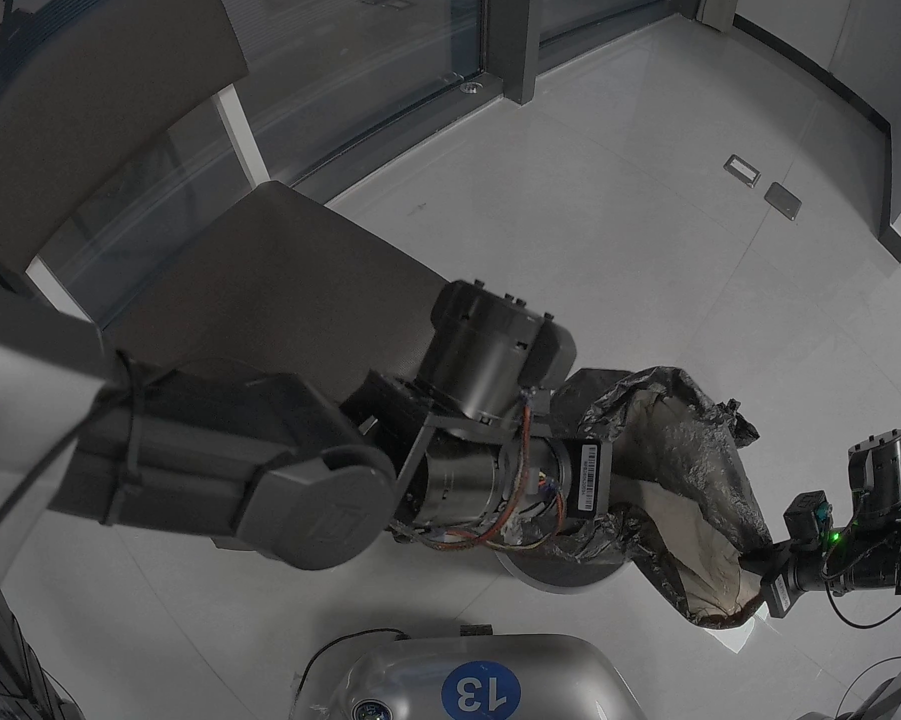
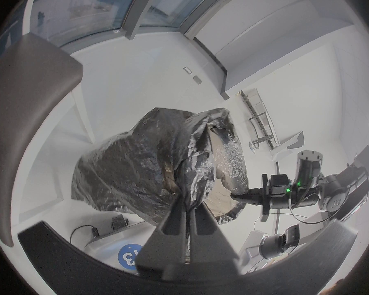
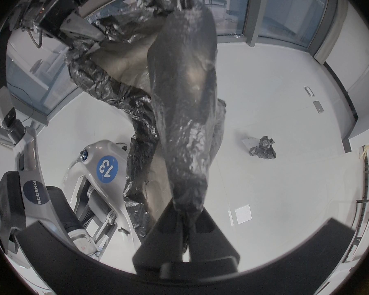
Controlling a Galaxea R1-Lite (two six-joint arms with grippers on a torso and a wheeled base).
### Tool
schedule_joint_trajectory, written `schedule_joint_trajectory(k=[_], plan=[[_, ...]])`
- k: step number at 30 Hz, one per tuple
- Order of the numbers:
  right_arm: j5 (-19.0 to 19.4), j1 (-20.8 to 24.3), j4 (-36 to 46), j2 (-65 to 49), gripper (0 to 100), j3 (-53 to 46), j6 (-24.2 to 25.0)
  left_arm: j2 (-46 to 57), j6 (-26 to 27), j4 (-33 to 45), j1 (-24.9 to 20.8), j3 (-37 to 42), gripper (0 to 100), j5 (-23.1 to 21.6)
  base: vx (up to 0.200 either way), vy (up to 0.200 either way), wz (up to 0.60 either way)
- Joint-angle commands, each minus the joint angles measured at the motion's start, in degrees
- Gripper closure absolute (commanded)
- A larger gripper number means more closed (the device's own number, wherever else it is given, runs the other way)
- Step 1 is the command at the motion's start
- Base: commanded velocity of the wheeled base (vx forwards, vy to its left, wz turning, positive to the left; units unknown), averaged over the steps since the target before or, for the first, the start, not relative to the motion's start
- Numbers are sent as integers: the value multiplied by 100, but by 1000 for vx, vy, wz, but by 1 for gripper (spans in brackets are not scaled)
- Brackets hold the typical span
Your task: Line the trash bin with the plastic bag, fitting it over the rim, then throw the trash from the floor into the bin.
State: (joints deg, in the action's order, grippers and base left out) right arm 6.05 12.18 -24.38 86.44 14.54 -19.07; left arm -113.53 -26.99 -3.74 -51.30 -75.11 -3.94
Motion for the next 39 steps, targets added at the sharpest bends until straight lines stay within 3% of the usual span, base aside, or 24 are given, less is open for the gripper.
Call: schedule_joint_trajectory(k=[1,4,8,12,21,30,38,39], plan=[[2,-31,610,-260,100,154,-159,-407,-114,-399,-29,189,100,-19,0,0,0],[2,-163,1155,-435,100,339,-308,-512,-96,-557,-29,145,100,-11,0,0,0],[11,-1007,2579,-734,100,1147,-1178,-582,-105,-610,-3,-30,100,7,0,0,0],[11,-1394,3273,-787,100,1833,-1319,-600,-96,-601,67,-233,100,25,0,0,0],[11,-1719,3466,-1007,100,2606,-1574,-688,-105,-575,50,-725,100,33,0,0,0],[11,-1666,4284,-1165,100,2931,-1574,-793,-122,-557,-12,-883,100,7,0,0,0],[90,-1253,4293,-1130,100,2703,-1521,-1022,-377,-601,50,-804,100,7,0,0,0],[98,-893,4284,-1103,100,2633,-1486,-1101,-509,-610,102,-734,100,-19,0,0,0]])
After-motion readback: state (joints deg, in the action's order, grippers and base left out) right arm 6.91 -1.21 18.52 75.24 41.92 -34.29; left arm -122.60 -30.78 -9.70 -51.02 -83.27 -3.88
